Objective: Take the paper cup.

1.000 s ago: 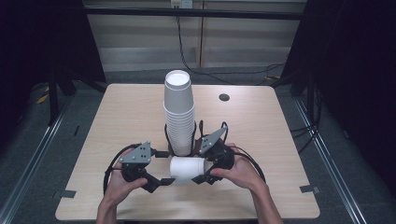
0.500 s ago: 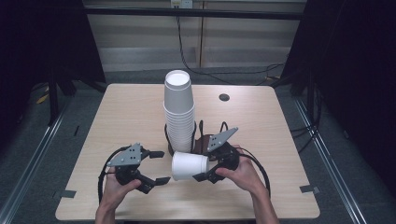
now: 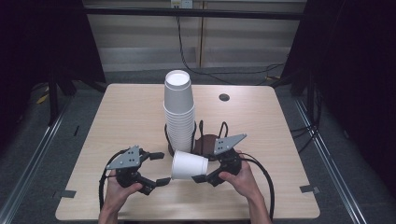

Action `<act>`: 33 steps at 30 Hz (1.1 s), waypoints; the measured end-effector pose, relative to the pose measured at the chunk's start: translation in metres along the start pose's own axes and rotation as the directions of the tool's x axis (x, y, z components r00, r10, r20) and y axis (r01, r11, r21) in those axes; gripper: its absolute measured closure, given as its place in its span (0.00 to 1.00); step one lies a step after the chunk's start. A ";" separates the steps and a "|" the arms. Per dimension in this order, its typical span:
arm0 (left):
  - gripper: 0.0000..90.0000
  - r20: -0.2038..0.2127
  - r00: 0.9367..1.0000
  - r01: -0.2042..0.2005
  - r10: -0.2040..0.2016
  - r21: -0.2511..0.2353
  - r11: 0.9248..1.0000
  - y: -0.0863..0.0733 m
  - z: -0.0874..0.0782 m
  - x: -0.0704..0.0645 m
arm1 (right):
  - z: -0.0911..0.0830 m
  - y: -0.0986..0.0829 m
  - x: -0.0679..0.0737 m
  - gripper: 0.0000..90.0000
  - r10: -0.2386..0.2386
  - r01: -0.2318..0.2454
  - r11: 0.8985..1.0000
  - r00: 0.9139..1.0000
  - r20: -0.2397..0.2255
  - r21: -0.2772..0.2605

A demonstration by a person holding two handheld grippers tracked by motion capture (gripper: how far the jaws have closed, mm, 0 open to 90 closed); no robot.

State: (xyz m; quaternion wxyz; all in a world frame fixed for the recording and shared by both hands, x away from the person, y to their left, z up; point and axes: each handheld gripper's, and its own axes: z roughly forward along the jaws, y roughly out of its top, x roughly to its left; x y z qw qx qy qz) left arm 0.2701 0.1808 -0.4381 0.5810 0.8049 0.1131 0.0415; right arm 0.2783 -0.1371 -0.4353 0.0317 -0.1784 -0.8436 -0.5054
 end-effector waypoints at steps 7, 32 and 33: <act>0.17 0.038 0.999 0.020 -0.018 -0.052 0.998 -0.004 0.002 -0.003 | 0.001 -0.005 0.005 0.26 -0.020 0.019 0.996 1.000 -0.014 -0.087; 0.16 0.030 0.999 0.030 -0.027 -0.087 0.996 -0.007 0.017 -0.003 | 0.009 -0.019 0.006 0.26 -0.030 0.021 0.983 0.998 -0.049 -0.182; 0.15 0.035 0.999 0.033 -0.029 -0.089 0.995 -0.007 0.018 -0.002 | 0.009 -0.018 0.006 0.26 -0.033 0.023 0.983 0.998 -0.051 -0.183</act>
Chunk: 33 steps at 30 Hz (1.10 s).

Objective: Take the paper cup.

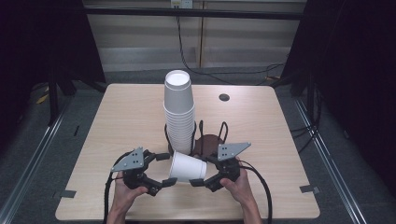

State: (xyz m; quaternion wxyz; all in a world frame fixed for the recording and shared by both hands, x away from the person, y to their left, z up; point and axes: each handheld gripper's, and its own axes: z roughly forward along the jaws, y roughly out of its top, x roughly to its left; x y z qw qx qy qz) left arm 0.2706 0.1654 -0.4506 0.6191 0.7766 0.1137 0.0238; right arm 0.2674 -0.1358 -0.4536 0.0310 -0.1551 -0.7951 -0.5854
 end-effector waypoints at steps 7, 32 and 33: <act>0.04 -0.016 1.000 0.007 -0.007 0.004 1.000 0.001 0.005 0.000 | 0.001 0.000 0.001 0.26 -0.003 0.003 1.000 1.000 -0.014 0.004; 0.03 0.041 0.999 -0.001 0.000 0.024 1.000 0.001 0.021 0.001 | 0.006 0.001 0.002 0.26 -0.019 0.019 1.000 1.000 -0.023 0.017; 0.03 0.040 0.999 0.003 -0.004 0.024 1.000 0.001 0.022 0.001 | 0.006 0.001 0.002 0.26 -0.020 0.020 1.000 1.000 -0.021 0.014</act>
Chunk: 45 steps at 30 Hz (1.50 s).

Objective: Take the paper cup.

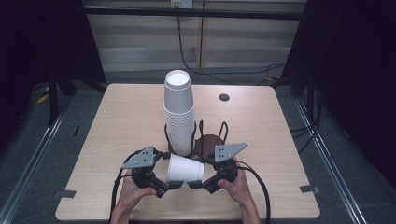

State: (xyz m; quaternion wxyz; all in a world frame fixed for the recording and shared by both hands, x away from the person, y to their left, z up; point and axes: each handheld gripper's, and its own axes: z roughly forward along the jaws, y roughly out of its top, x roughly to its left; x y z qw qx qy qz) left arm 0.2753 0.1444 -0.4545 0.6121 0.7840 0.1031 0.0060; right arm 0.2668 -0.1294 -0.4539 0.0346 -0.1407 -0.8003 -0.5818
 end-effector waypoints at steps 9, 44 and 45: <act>0.06 0.013 1.000 -0.004 0.003 0.011 1.000 0.000 0.000 0.000 | -0.001 -0.001 0.000 0.26 -0.008 0.008 1.000 1.000 -0.002 0.004; 0.11 -0.087 0.996 0.042 -0.032 0.109 0.993 0.005 -0.028 0.011 | -0.024 -0.022 0.005 0.15 0.026 0.014 0.992 0.953 0.301 -0.129; 0.11 -0.087 0.996 0.042 -0.032 0.109 0.993 0.005 -0.028 0.011 | -0.024 -0.022 0.005 0.15 0.026 0.014 0.992 0.953 0.301 -0.129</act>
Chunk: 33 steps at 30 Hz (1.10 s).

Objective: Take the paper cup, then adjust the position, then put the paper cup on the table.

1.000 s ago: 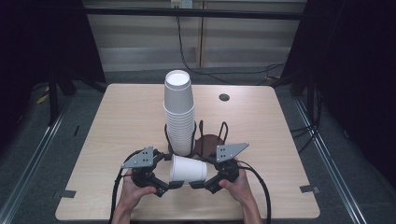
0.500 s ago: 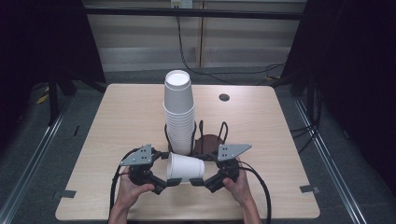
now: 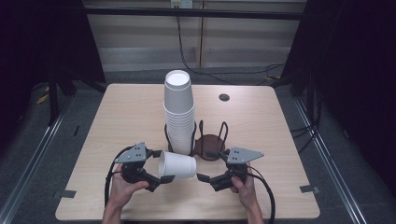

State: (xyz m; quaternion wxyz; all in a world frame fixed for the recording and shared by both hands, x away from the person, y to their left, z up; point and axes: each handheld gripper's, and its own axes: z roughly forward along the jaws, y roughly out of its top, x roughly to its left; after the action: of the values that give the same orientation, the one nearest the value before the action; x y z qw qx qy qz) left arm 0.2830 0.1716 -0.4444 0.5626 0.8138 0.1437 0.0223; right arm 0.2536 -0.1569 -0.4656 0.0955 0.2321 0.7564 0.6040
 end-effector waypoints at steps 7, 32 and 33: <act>0.10 -0.028 1.000 0.010 -0.009 0.040 0.999 -0.002 -0.015 0.006 | -0.008 -0.009 -0.003 0.15 -0.026 0.028 1.000 0.987 0.161 -0.012; 0.10 -0.099 0.994 0.061 -0.044 0.175 0.983 -0.006 -0.035 0.027 | -0.024 -0.048 -0.008 0.16 -0.001 0.051 0.992 0.915 0.403 -0.113; 0.10 -0.110 0.993 0.069 -0.050 0.179 0.981 -0.006 -0.038 0.029 | -0.024 -0.049 -0.008 0.16 0.001 0.055 0.991 0.914 0.407 -0.125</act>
State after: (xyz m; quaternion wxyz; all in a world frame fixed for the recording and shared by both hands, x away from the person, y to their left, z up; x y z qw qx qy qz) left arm 0.3018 0.2157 -0.4397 0.4779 0.8549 0.1989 0.0350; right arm 0.2385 -0.1895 -0.5070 0.2739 0.3349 0.6811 0.5906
